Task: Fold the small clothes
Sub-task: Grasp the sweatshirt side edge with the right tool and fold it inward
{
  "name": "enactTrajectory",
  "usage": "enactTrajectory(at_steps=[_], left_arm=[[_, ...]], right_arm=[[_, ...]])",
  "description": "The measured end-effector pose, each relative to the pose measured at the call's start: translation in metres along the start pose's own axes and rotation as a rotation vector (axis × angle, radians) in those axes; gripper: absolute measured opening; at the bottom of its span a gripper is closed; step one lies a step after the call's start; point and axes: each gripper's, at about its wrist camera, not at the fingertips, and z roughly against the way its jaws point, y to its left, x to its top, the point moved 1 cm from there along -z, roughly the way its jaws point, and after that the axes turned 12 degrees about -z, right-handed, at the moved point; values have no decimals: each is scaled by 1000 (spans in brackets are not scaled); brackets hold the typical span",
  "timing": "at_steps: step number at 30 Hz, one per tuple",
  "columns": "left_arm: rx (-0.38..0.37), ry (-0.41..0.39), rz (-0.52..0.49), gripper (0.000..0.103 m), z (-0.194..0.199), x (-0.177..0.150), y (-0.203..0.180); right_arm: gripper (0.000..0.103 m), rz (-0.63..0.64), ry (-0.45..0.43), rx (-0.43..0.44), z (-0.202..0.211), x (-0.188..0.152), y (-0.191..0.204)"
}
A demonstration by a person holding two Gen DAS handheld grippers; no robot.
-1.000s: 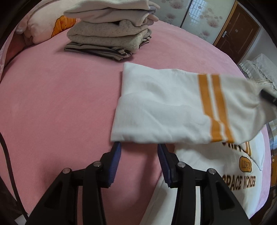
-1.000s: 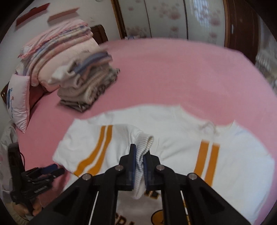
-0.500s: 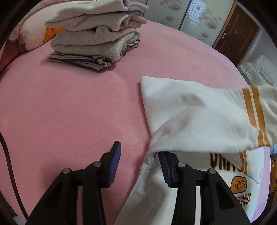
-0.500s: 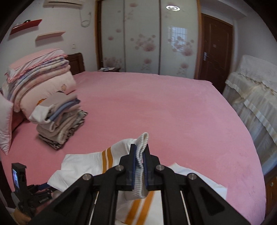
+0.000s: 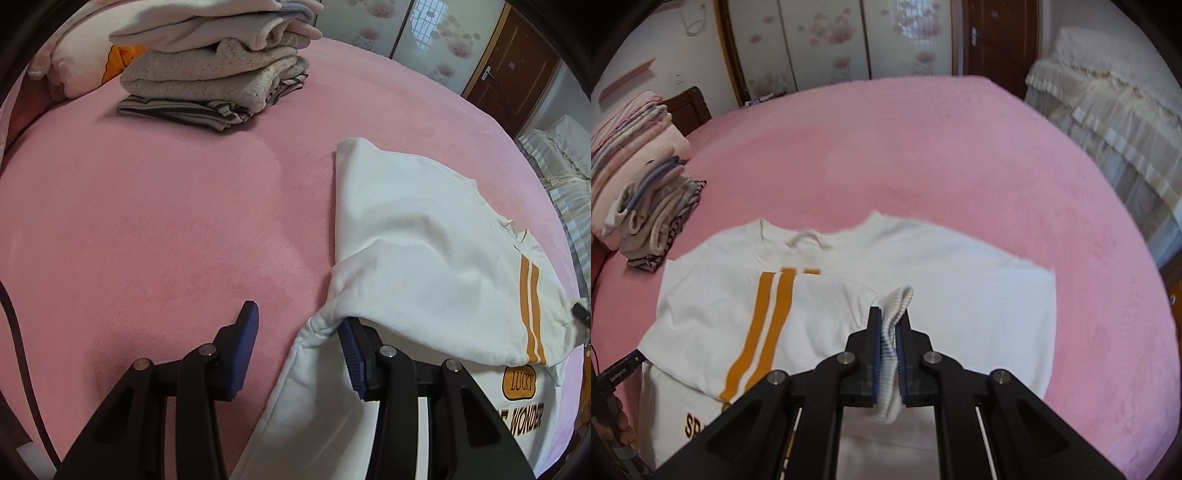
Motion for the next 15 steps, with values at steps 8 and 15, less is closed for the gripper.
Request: enactTrajectory(at_steps=[8, 15], left_arm=[[9, 8, -4, 43, -1, 1, -2], [14, -1, -4, 43, -1, 1, -5]], right_arm=[[7, -32, 31, 34, -17, -7, -18], [7, 31, -91, 48, 5, 23, 1]])
